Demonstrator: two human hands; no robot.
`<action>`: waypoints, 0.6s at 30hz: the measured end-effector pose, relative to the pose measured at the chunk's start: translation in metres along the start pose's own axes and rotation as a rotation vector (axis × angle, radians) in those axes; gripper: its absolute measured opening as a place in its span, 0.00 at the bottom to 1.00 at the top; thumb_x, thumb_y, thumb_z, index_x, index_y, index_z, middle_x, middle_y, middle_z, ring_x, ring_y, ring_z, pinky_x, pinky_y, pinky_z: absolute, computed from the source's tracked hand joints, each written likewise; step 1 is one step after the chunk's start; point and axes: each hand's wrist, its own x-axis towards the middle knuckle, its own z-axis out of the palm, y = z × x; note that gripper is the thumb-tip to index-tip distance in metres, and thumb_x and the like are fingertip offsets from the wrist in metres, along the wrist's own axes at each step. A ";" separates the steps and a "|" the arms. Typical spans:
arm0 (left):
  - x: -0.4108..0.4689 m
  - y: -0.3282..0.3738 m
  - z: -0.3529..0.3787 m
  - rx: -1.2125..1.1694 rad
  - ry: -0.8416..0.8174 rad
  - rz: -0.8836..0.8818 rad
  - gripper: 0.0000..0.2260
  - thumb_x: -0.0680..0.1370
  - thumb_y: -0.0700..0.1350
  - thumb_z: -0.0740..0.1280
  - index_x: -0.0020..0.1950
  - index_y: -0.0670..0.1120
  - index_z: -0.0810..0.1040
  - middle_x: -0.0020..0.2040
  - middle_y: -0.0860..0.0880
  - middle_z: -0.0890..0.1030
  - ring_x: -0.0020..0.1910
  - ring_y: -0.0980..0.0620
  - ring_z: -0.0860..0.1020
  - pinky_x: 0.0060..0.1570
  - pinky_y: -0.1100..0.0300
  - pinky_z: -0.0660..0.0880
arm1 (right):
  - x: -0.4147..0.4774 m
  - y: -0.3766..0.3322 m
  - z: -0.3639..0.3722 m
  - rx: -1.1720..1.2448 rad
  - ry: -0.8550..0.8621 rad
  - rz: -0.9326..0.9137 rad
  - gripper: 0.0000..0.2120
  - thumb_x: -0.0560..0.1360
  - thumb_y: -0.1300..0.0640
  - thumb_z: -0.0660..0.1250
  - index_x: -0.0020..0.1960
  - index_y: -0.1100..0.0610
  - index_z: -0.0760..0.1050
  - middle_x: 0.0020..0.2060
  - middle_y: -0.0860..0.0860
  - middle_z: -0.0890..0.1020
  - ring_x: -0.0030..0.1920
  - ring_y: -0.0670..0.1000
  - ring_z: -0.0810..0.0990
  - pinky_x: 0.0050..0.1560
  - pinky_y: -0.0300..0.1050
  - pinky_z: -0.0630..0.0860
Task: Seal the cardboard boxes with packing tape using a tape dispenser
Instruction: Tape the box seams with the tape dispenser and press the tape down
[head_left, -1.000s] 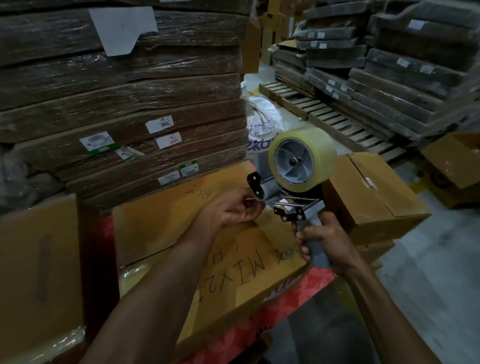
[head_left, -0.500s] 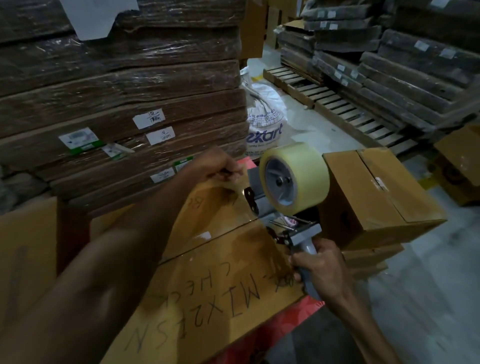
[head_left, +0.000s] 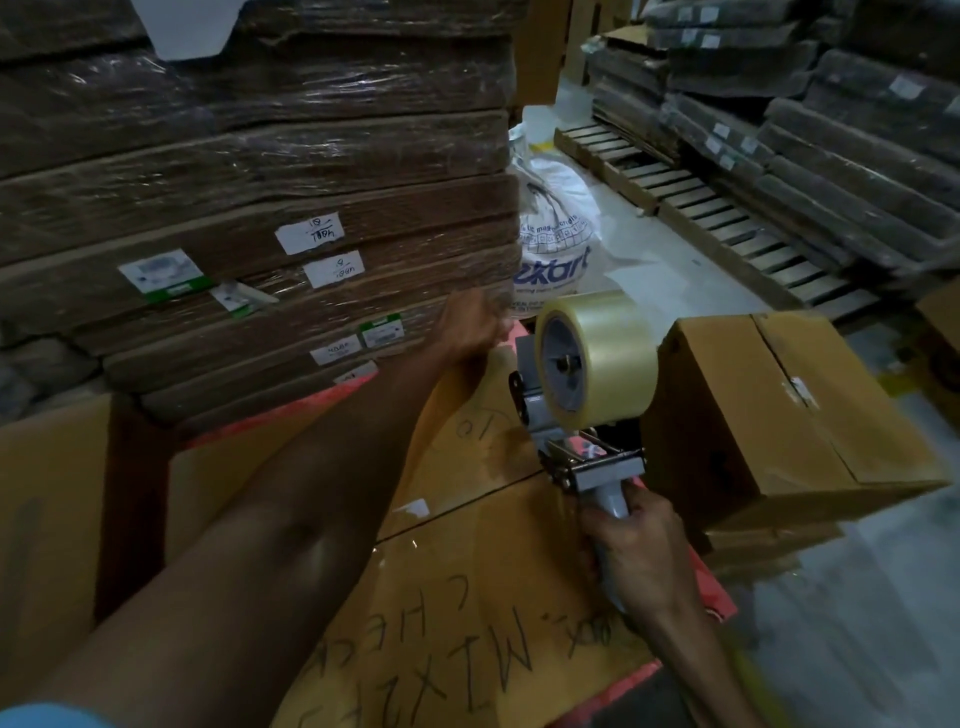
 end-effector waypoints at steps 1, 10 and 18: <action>0.002 -0.002 0.002 -0.023 0.000 -0.021 0.10 0.80 0.41 0.68 0.38 0.45 0.80 0.29 0.52 0.77 0.29 0.57 0.77 0.32 0.65 0.70 | 0.003 0.000 0.002 -0.013 0.004 -0.001 0.09 0.74 0.65 0.70 0.35 0.60 0.76 0.29 0.64 0.77 0.29 0.60 0.75 0.30 0.57 0.72; 0.011 -0.010 0.010 -0.101 -0.103 -0.137 0.11 0.79 0.38 0.67 0.37 0.49 0.76 0.32 0.50 0.72 0.32 0.54 0.71 0.29 0.64 0.63 | 0.008 -0.004 0.006 -0.078 -0.035 0.024 0.11 0.73 0.65 0.70 0.33 0.58 0.75 0.25 0.55 0.77 0.26 0.54 0.73 0.28 0.51 0.69; 0.009 -0.021 0.015 -0.131 -0.053 -0.115 0.10 0.75 0.37 0.73 0.35 0.47 0.78 0.34 0.50 0.77 0.38 0.50 0.78 0.39 0.58 0.72 | 0.006 -0.012 0.006 -0.088 -0.075 0.069 0.14 0.75 0.64 0.69 0.33 0.54 0.73 0.22 0.46 0.77 0.23 0.44 0.73 0.28 0.43 0.69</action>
